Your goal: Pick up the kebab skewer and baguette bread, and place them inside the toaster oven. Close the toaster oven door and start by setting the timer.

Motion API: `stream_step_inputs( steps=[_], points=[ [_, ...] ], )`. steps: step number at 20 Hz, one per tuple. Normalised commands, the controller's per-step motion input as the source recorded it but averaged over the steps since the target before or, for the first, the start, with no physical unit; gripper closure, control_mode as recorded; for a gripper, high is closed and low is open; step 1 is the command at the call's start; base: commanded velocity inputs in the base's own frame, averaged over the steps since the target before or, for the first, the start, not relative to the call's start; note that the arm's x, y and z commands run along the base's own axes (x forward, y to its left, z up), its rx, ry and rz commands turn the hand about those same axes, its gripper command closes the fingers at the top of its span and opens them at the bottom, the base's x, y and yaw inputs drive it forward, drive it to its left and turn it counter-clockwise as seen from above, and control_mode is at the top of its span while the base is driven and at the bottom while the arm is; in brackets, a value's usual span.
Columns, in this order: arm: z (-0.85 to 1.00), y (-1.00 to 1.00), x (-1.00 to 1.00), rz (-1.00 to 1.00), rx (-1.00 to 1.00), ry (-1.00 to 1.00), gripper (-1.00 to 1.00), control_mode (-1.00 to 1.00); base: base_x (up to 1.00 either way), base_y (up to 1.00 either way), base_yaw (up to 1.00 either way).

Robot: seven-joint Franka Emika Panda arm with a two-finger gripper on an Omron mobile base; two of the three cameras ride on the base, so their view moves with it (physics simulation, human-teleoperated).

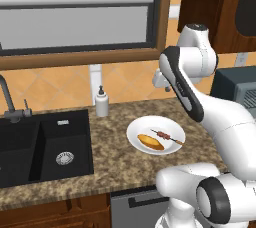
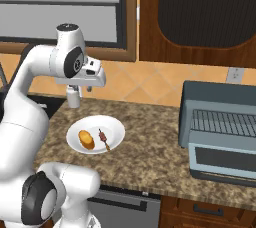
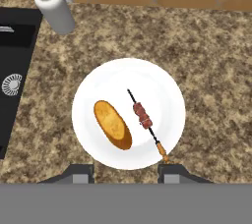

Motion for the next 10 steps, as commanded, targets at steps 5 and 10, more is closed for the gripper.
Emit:
stream_step_inputs(
  steps=[5, 10],
  points=[
    [0.0, 0.0, -0.26, 0.0, 0.0, 0.01, -1.0, -1.0, 0.0, 0.0, 0.0],
    [-0.01, -0.32, -0.61, -0.04, 0.01, 0.0, -1.0, -1.0, 0.0, 0.0, 0.0]
  ],
)
